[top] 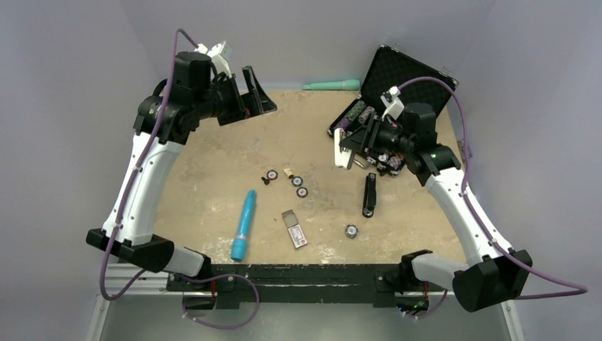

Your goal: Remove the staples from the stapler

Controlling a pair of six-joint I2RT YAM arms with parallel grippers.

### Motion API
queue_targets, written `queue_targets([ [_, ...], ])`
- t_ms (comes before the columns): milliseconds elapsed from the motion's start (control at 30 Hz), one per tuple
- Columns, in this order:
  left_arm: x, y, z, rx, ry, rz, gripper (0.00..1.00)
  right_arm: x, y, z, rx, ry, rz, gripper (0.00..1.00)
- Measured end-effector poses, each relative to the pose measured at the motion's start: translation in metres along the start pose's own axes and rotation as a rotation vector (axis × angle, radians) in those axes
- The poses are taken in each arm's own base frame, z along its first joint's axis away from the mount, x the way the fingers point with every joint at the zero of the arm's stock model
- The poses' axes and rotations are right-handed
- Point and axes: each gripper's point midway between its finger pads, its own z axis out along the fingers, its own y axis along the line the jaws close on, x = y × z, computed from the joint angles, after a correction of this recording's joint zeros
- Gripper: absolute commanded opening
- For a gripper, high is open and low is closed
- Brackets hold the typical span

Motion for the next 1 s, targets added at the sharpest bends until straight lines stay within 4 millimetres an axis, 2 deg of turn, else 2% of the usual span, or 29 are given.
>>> queue_targets([
  [67, -0.001, 0.01, -0.005, -0.029, -0.04, 0.015, 1.0, 0.001, -0.001, 0.0, 0.001, 0.001, 0.0, 0.0],
  [167, 0.018, 0.04, -0.01, -0.057, -0.017, -0.054, 1.0, 0.001, -0.001, 0.0, 0.002, 0.003, 0.0, 0.0],
  [300, 0.03, 0.067, 0.01, -0.08, 0.027, -0.129, 1.0, 0.004, -0.004, 0.001, 0.004, 0.008, 0.001, 0.0],
  [400, 0.049, 0.075, 0.021, -0.096, 0.084, -0.136, 1.0, 0.012, -0.01, 0.004, 0.01, 0.031, 0.015, 0.0],
  [600, 0.064, 0.05, 0.029, -0.044, 0.136, -0.077, 0.94, 0.027, -0.027, 0.016, 0.04, 0.088, 0.049, 0.0],
  [667, 0.07, 0.036, 0.038, -0.018, 0.165, -0.043, 0.85, 0.03, -0.032, 0.02, 0.046, 0.106, 0.055, 0.0],
  [733, 0.078, 0.021, 0.051, 0.013, 0.195, -0.018, 0.69, 0.034, -0.035, 0.023, 0.052, 0.123, 0.055, 0.0],
  [800, 0.085, 0.01, 0.063, 0.045, 0.225, -0.013, 0.59, 0.039, -0.037, 0.025, 0.059, 0.145, 0.054, 0.0],
  [1000, 0.097, -0.003, 0.101, 0.095, 0.283, -0.032, 0.49, 0.053, -0.044, 0.028, 0.076, 0.195, 0.053, 0.0],
])
